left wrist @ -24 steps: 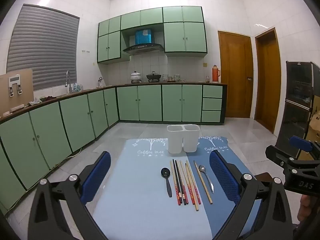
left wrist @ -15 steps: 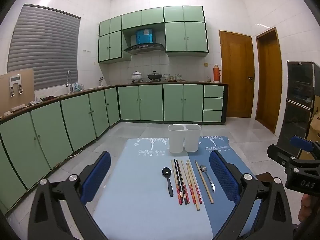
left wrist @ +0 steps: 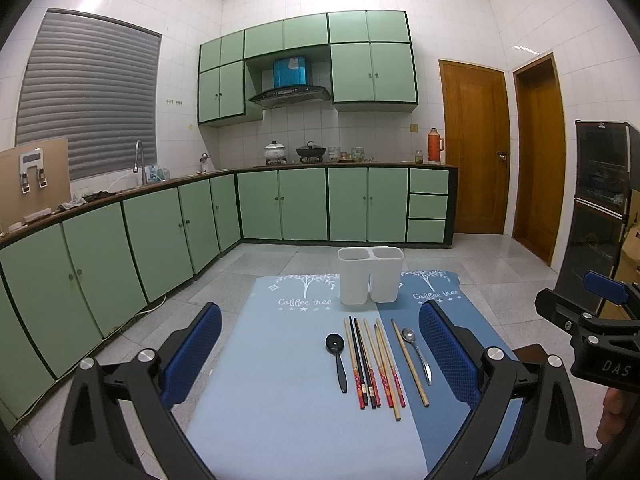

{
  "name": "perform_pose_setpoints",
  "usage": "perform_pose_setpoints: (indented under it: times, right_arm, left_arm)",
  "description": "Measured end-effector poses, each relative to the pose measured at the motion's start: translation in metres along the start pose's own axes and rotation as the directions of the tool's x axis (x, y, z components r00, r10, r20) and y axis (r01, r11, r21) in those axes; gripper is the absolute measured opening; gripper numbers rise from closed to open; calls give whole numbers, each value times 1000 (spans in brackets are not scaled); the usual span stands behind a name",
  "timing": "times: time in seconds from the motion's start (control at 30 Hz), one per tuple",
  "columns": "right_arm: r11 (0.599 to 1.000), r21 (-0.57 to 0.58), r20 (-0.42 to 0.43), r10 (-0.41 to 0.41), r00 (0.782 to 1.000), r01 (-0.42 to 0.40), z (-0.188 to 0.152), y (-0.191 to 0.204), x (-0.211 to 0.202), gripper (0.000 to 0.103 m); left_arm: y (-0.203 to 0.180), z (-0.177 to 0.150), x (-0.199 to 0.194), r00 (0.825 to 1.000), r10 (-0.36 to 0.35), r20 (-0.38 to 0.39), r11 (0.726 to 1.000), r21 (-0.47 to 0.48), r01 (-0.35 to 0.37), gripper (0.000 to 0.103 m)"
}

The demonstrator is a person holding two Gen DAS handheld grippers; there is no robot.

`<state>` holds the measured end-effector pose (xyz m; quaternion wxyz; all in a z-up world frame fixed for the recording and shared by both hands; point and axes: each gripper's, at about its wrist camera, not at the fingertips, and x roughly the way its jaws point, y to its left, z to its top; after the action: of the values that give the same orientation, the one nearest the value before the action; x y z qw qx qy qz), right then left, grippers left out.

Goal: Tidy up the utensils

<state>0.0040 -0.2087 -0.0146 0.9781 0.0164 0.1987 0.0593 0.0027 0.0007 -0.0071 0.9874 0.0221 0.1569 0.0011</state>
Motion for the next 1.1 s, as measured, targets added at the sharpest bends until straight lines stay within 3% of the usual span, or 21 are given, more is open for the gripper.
perform_pose_setpoints:
  times: [1.1]
  right_arm:
    - [1000, 4, -2, 3, 1000, -3, -1, 0, 2, 98]
  left_arm:
    - [2, 3, -3, 1000, 6, -3, 1000, 3, -6, 97]
